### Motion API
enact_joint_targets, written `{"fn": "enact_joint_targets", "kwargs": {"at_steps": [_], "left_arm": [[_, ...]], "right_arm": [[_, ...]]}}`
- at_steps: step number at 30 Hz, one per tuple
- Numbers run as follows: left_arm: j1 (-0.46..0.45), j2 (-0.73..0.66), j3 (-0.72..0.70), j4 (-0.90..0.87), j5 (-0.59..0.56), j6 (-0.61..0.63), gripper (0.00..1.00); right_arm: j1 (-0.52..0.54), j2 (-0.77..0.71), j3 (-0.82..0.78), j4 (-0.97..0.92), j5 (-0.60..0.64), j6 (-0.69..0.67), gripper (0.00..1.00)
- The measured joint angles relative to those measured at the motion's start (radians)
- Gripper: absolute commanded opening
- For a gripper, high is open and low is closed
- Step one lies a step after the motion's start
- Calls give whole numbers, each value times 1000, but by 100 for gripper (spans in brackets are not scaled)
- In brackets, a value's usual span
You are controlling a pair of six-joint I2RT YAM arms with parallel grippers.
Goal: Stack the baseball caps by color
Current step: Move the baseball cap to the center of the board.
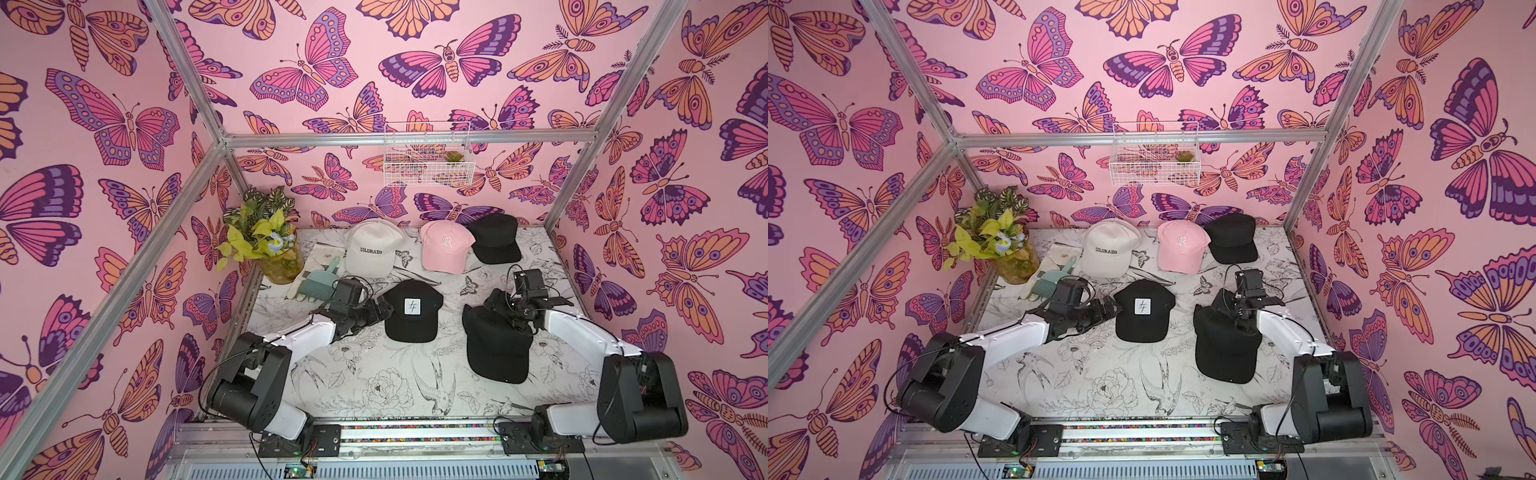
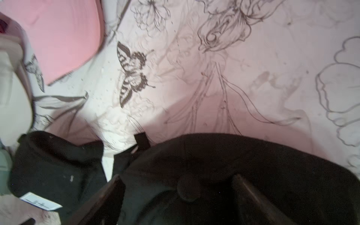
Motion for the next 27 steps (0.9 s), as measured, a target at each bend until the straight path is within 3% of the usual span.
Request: {"fn": "enact_joint_targets", "kwargs": {"at_steps": [8, 18, 23, 27], "left_arm": [[1, 11, 3, 2, 15, 4, 100], [13, 12, 3, 4, 27, 5, 100], [14, 11, 3, 5, 35, 5, 100], [14, 6, 3, 5, 37, 5, 100]], "right_arm": [[-1, 3, 49, 51, 69, 72, 99], [-112, -462, -133, -209, 72, 81, 99], [-112, -562, -206, -328, 63, 99, 99], [-104, -564, -364, -243, -72, 146, 99]]}}
